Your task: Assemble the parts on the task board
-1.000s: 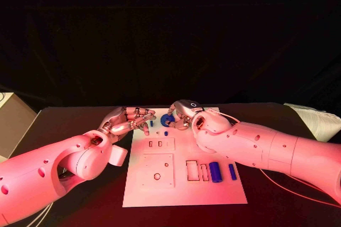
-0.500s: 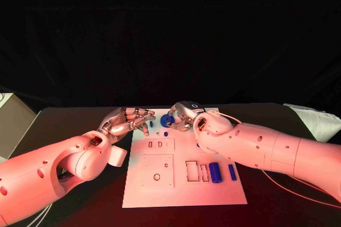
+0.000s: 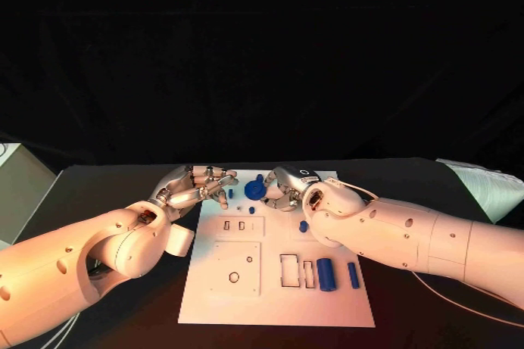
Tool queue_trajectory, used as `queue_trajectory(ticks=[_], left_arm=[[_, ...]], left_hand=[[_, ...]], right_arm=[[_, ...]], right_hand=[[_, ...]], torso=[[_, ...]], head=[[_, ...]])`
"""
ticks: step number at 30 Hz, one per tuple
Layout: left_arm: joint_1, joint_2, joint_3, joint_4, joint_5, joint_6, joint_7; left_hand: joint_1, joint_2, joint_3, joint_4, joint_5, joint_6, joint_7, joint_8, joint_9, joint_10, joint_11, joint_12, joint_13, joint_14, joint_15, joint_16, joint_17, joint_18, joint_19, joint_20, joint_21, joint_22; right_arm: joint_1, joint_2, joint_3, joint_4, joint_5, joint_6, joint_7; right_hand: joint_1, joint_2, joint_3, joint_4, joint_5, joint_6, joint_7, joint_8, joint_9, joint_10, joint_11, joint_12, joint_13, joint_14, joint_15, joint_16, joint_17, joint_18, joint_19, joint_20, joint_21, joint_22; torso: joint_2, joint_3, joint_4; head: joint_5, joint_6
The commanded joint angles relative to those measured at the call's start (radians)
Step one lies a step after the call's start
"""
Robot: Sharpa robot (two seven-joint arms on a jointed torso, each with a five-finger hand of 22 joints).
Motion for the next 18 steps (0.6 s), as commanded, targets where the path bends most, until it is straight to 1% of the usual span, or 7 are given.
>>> queue_trajectory(ticks=[1,5,7,10,14,18], left_arm=[[0.001,0.0,0.001,0.001,-0.003,0.005,0.005],[0.001,-0.001,0.001,0.001,-0.004,0.005,0.005],[0.001,-0.002,0.001,0.001,-0.004,0.005,0.005],[0.001,-0.002,0.001,0.0,-0.004,0.005,0.005],[0.0,-0.002,0.001,-0.002,-0.004,0.004,0.006],[0.0,-0.002,0.001,-0.003,-0.004,0.004,0.006]], left_hand=[[-0.004,0.005,0.006,-0.003,-0.004,-0.008,-0.003,-0.004,0.001,-0.006,0.001,-0.006,-0.001,-0.007,-0.001,0.007,-0.001,0.014,-0.008,-0.001,0.005,0.002],[-0.004,0.005,0.006,-0.003,-0.004,-0.008,-0.003,-0.004,0.001,-0.006,0.001,-0.006,-0.001,-0.007,-0.001,0.007,-0.001,0.014,-0.008,-0.001,0.005,0.002],[-0.004,0.005,0.006,-0.003,-0.004,-0.008,-0.003,-0.004,0.001,-0.006,0.001,-0.006,-0.001,-0.007,-0.001,0.007,-0.001,0.014,-0.008,-0.001,0.005,0.002],[-0.004,0.005,0.006,-0.003,-0.004,-0.008,-0.003,-0.004,0.001,-0.006,0.001,-0.006,-0.001,-0.007,-0.001,0.007,-0.001,0.014,-0.008,-0.001,0.005,0.002],[-0.004,0.005,0.006,-0.003,-0.004,-0.008,-0.003,-0.004,0.001,-0.006,0.001,-0.006,-0.001,-0.007,-0.001,0.007,-0.001,0.014,-0.008,-0.001,0.005,0.002],[-0.004,0.005,0.006,-0.003,-0.004,-0.008,-0.003,-0.004,0.001,-0.006,0.001,-0.006,-0.001,-0.007,-0.001,0.007,-0.001,0.014,-0.008,-0.001,0.005,0.002]], right_arm=[[-0.021,-0.009,-0.014,0.028,0.013,0.079,-0.01],[-0.02,-0.027,-0.014,0.049,0.009,0.065,-0.014],[-0.02,-0.036,-0.013,0.057,0.007,0.053,-0.016],[-0.017,-0.051,-0.011,0.072,0.002,0.02,-0.016],[-0.009,-0.073,-0.007,0.085,-0.001,-0.026,-0.011],[0.003,-0.094,-0.004,0.094,0.007,-0.055,-0.001]], right_hand=[[-0.009,0.003,-0.005,0.002,0.0,0.01,0.0,0.013,0.017,0.102,0.009,0.005,0.262,0.101,0.006,0.002,0.234,-0.007,0.105,0.008,0.006,0.263],[-0.01,0.003,-0.006,0.002,0.0,0.011,0.0,0.013,0.017,0.102,0.008,0.006,0.263,0.102,0.007,0.002,0.234,-0.007,0.105,0.008,0.006,0.263],[-0.01,0.003,-0.006,0.002,0.0,0.011,0.0,0.013,0.017,0.103,0.009,0.006,0.263,0.101,0.007,0.002,0.234,-0.007,0.105,0.008,0.006,0.263],[-0.01,0.003,-0.006,0.002,0.0,0.012,0.0,0.014,0.017,0.103,0.008,0.006,0.263,0.102,0.007,0.002,0.235,-0.007,0.105,0.008,0.006,0.263],[-0.008,0.003,-0.005,-0.001,0.003,0.015,0.0,0.015,0.017,0.103,0.008,0.006,0.263,0.102,0.007,0.003,0.236,-0.007,0.105,0.009,0.006,0.263],[-0.004,-0.001,-0.005,-0.005,0.004,0.016,0.0,0.015,0.017,0.103,0.008,0.006,0.263,0.102,0.007,0.002,0.235,-0.007,0.105,0.009,0.006,0.263]], torso=[[0.0,-0.0015,-0.0006],[0.0,-0.0009,-0.0009],[-0.001,-0.0011,0.0],[-0.001,-0.0009,0.0001],[-0.002,-0.0001,-0.0014],[-0.003,0.0001,-0.0021]], head=[[0.002,-0.002],[0.002,-0.003],[0.002,-0.003],[0.002,-0.001],[0.002,0.001],[-0.001,0.005]])
